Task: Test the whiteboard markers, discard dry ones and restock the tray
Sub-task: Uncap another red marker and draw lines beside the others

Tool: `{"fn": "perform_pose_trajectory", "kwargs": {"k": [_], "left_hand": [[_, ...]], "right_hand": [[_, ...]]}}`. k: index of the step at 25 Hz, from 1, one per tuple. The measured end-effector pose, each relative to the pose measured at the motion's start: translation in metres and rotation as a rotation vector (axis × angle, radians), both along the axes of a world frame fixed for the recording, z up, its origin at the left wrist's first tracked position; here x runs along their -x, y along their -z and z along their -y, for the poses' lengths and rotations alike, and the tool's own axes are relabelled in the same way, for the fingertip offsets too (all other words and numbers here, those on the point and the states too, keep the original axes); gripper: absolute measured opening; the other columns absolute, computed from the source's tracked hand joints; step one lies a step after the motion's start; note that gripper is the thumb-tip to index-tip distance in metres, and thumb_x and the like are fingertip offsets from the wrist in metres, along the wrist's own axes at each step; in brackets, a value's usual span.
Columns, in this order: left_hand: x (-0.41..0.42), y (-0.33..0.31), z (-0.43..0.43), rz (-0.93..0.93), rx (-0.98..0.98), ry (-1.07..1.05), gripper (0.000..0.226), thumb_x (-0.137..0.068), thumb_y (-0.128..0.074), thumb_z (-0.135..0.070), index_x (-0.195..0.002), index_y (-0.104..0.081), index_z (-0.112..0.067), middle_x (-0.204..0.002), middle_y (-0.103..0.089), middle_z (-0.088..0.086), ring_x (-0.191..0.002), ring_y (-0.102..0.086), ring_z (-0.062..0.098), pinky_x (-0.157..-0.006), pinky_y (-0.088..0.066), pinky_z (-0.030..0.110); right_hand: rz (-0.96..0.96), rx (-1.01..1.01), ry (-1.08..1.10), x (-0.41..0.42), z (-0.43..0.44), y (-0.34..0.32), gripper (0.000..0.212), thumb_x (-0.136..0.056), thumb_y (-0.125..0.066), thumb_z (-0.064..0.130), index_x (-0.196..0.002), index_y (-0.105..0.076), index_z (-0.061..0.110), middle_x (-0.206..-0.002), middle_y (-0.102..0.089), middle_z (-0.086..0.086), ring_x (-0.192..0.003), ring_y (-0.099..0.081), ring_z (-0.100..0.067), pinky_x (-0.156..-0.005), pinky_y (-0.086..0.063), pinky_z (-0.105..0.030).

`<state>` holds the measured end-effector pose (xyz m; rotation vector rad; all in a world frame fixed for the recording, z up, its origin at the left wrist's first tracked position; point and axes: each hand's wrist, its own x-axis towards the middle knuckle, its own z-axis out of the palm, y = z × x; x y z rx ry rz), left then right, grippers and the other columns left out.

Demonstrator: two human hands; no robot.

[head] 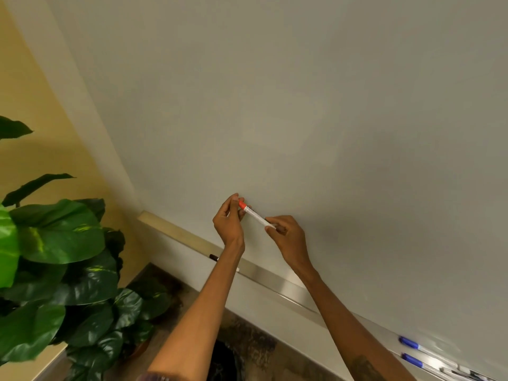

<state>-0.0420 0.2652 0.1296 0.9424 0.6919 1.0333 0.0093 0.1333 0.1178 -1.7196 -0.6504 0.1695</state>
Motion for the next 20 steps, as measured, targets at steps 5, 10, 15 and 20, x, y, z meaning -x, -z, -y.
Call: {"fn": "perform_pose_trajectory", "kwargs": {"k": [5,10,15,20], "left_hand": [[0.014,0.063,-0.028,-0.176,0.085,-0.017,0.025,-0.094,-0.066,-0.017,-0.116,-0.072,-0.005,-0.102,-0.075,0.010,-0.097,-0.072,0.027,-0.086,-0.061,0.036],[0.026,0.110,-0.044,-0.361,0.163,0.039,0.020,-0.097,-0.063,-0.019,-0.111,-0.074,-0.011,-0.106,-0.074,0.006,-0.094,-0.072,0.025,-0.087,-0.060,0.034],[0.035,0.147,-0.067,-0.554,0.185,0.193,0.036,-0.101,-0.057,-0.021,-0.136,-0.058,-0.013,-0.122,-0.063,-0.001,-0.094,-0.069,0.016,-0.100,-0.053,0.037],[0.066,0.181,-0.075,-0.878,-0.003,0.389,0.044,-0.101,-0.055,-0.025,-0.143,-0.050,-0.013,-0.142,-0.056,0.006,-0.130,-0.053,0.028,-0.115,-0.038,0.044]], "right_hand": [[0.071,0.268,-0.038,-0.002,-0.028,0.060,0.019,-0.087,-0.070,0.008,-0.105,-0.074,0.013,-0.100,-0.067,-0.001,-0.090,-0.066,-0.015,-0.084,-0.055,-0.030],[0.094,0.489,-0.059,-0.001,-0.047,0.114,0.021,-0.091,-0.067,0.010,-0.111,-0.072,0.010,-0.105,-0.069,-0.004,-0.095,-0.065,-0.016,-0.076,-0.038,-0.005],[0.086,0.579,-0.049,-0.003,-0.066,0.158,0.021,-0.093,-0.064,0.010,-0.113,-0.071,0.009,-0.107,-0.069,-0.005,-0.101,-0.063,-0.019,-0.087,-0.048,-0.022],[0.152,0.752,-0.073,-0.007,-0.088,0.190,0.019,-0.094,-0.060,0.009,-0.110,-0.071,0.006,-0.105,-0.069,-0.010,-0.098,-0.065,-0.024,-0.089,-0.052,-0.031]]}}
